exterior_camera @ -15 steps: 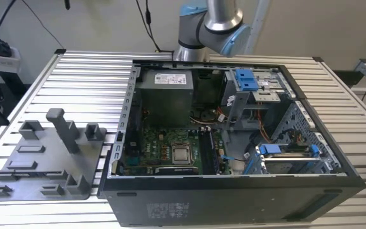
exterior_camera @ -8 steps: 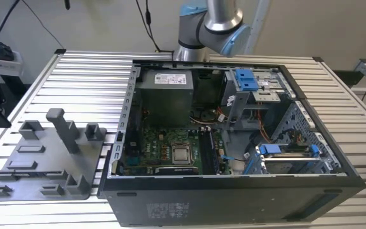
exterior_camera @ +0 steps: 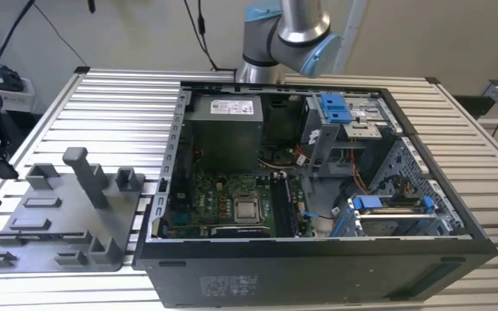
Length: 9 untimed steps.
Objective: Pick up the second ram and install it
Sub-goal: 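Pick up the second ram and move it above second insertion slot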
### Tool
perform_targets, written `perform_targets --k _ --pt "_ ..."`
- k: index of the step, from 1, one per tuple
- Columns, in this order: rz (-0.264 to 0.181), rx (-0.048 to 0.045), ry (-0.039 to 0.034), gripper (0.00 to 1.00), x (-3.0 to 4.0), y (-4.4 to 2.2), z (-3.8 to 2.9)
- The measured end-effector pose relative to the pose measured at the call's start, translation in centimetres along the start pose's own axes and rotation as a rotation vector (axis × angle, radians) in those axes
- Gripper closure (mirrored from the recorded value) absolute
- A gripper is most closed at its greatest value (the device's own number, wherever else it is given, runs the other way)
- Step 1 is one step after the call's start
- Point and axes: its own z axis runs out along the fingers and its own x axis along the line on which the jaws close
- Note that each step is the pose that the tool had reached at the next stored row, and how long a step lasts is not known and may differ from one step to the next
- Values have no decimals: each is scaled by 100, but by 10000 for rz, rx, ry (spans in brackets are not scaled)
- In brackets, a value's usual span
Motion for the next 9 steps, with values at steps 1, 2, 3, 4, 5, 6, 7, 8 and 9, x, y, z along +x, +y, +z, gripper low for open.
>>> perform_targets --k 1,2,3,4,5,6,7,8,9 --pt "-7 0 0 46 1 -1 12" --pt "-19 0 0 46 1 -1 24" --pt "-33 -1 1 46 2 -2 36" --pt "-48 -2 2 46 2 -2 49" --pt "-64 -2 2 46 3 -2 62" --pt "-78 -2 2 46 4 -3 74" --pt "-89 -3 2 46 5 -3 85" --pt "-101 -3 2 46 7 -3 99" --pt "-110 -5 3 46 10 -4 111"
